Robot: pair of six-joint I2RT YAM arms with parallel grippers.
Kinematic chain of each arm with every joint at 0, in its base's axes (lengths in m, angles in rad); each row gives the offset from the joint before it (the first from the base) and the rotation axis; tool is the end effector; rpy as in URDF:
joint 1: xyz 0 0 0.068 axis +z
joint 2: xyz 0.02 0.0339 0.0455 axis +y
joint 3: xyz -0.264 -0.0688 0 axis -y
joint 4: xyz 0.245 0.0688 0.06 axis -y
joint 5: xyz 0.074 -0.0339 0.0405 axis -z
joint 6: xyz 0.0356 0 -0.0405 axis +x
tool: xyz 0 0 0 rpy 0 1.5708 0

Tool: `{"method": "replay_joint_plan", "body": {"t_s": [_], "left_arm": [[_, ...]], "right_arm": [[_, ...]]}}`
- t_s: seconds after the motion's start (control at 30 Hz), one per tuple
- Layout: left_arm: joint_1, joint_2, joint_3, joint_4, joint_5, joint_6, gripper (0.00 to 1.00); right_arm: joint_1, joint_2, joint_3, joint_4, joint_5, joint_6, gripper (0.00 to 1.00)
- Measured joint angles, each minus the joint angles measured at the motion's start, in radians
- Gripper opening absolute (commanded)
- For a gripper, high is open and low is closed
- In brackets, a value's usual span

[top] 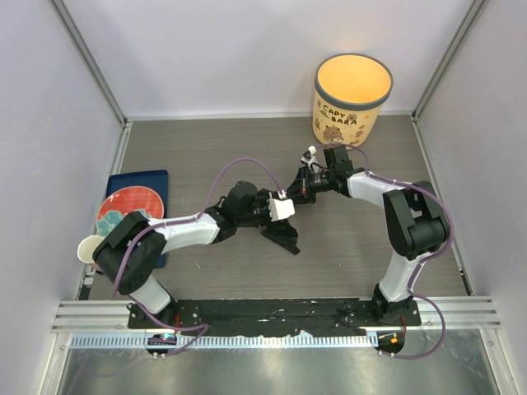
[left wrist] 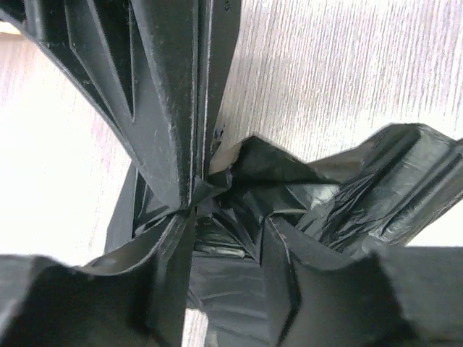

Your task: Put the trash bags into the trash bin

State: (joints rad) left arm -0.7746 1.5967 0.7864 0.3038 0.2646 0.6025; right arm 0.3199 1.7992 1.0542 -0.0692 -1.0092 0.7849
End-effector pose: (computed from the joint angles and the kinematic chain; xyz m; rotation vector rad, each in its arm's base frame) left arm 0.2322 -0.2402 0.1887 1.4431 1.4979 -0.3799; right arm 0.3364 0.1432 0.1810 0.0419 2.5523 1.6922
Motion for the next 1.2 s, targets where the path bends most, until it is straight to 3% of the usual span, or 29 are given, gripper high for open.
{"method": "replay_joint_plan", "body": {"t_s": [0.03,0.13,0.33,0.57,0.77,0.8,0.83,0.87,1.03,1.2], "left_arm": [[0.0,0.0,0.0,0.006,0.0,-0.003,0.15],[0.0,0.0,-0.005,0.011,0.002,0.005,0.02],[0.005,-0.06,-0.031,-0.121,0.035,0.079,0.0],[0.023,-0.278,-0.044,-0.539,0.241,0.334,0.0],[0.022,-0.147,0.034,-0.785,0.275,0.38,0.01],[0.022,-0.109,0.047,-0.807,0.267,0.377,0.05],[0.022,-0.063,0.066,-0.837,0.253,0.373,0.21],[0.022,-0.021,0.084,-0.862,0.239,0.373,0.29],[0.055,0.038,0.174,-1.033,0.242,0.387,0.56],[0.265,-0.02,0.269,-1.177,0.404,0.306,0.64]], "right_arm": [[-0.002,0.0,0.0,0.0,-0.001,0.0,0.01],[-0.012,-0.001,0.0,-0.003,-0.004,-0.001,0.01],[-0.086,-0.004,0.053,-0.179,0.05,-0.154,0.01],[-0.154,-0.004,0.174,-0.432,0.173,-0.455,0.01],[-0.051,0.01,0.165,-0.542,0.222,-0.639,0.01],[-0.037,0.01,0.162,-0.55,0.229,-0.66,0.01],[-0.02,0.01,0.155,-0.554,0.24,-0.686,0.01],[-0.003,0.01,0.143,-0.56,0.252,-0.716,0.01],[0.022,0.01,0.115,-0.607,0.333,-0.836,0.01],[0.063,-0.017,0.044,-0.601,0.382,-0.874,0.01]]}}
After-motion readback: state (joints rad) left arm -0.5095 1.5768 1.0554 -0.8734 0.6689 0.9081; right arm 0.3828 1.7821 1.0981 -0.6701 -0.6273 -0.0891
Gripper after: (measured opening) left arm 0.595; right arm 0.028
